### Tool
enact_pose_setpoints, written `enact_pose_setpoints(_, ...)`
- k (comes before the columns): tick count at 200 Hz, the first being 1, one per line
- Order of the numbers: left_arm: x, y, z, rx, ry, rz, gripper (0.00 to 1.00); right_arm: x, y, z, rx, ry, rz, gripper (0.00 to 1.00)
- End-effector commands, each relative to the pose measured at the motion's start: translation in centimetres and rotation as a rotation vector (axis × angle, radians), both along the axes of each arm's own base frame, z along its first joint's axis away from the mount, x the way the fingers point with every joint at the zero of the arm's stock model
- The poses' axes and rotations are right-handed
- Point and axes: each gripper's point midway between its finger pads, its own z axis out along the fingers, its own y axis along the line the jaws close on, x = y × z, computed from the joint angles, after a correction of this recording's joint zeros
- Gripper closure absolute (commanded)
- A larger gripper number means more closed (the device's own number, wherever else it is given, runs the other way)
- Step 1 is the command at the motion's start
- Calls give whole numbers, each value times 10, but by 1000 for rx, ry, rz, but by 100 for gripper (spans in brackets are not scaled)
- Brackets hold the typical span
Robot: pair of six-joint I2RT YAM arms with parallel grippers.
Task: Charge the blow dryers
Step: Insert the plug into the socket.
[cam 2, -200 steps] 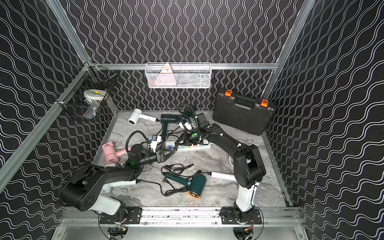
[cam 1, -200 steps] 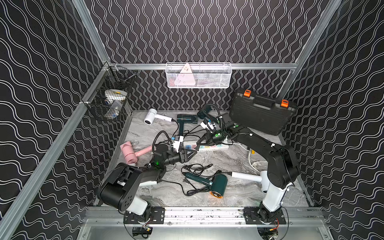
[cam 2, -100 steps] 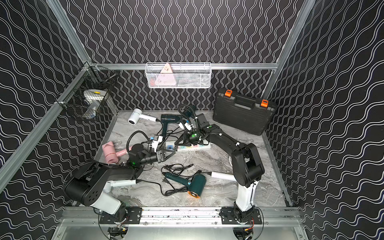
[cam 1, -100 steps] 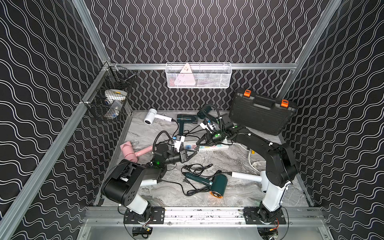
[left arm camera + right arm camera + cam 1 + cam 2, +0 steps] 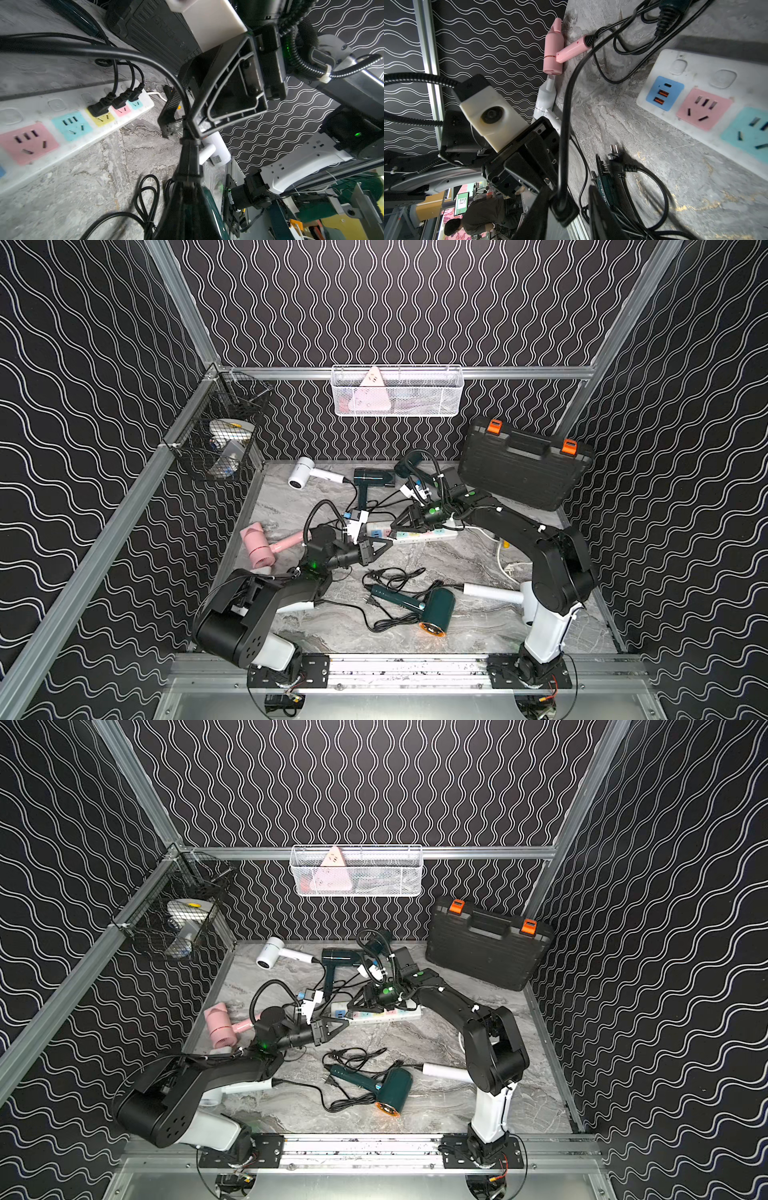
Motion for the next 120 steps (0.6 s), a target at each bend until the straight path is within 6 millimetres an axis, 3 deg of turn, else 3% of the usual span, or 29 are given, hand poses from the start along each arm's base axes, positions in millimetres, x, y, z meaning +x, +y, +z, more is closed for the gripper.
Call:
enact_pose_setpoints(1,5,3,-3,72,-46,42,95,-1,-5,0,-49,42,-39,58)
enact_pose_setpoints(62,-3,-6,-10,246,-97,72,98,-3,-21,-8,-196,107,-96,47)
enact_pose_setpoints(94,-8,-13,-13,338,-135,81,100,-4,-24,-5,-240,127,-101,46)
enact_pose_setpoints(120,-10,-14,-14,384,-155,97,100,-7,-23,-6,-253,137,-99,52)
